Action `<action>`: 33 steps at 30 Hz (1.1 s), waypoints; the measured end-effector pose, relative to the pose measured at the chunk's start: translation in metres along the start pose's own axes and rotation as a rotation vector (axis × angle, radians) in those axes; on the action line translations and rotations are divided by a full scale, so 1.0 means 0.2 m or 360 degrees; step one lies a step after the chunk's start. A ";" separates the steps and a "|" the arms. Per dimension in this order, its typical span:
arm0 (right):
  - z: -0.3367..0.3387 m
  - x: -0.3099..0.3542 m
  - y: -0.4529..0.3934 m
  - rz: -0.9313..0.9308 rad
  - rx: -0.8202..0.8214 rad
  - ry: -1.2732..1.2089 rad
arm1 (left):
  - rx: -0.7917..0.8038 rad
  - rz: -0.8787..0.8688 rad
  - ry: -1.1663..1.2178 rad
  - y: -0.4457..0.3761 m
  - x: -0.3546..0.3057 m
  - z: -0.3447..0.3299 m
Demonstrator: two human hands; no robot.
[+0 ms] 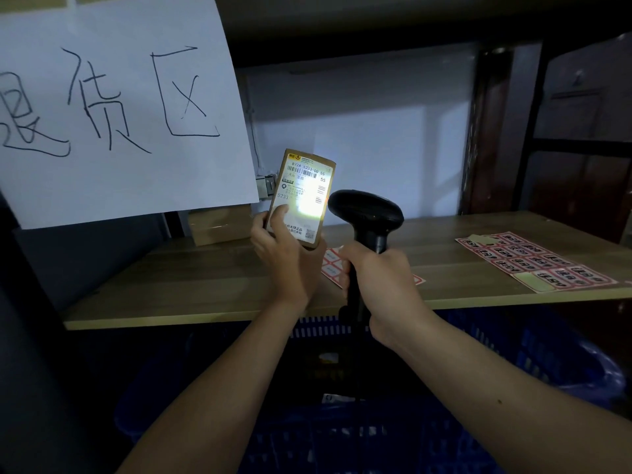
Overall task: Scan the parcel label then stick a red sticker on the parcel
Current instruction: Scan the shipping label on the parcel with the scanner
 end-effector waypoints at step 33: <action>-0.11 0.14 0.01 0.0682 0.0318 0.0793 | 0.0337 -0.0481 -0.0312 -0.31 0.14 0.17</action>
Point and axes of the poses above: each hand's wrist, its own y-axis away from the middle knuckle, its own z-axis out of the back of the hand, x = y × z, the point moved 9 cm from there along -y, towards the middle knuckle, and after that the axes turned 14 degrees about -y, right-handed, at the moved point
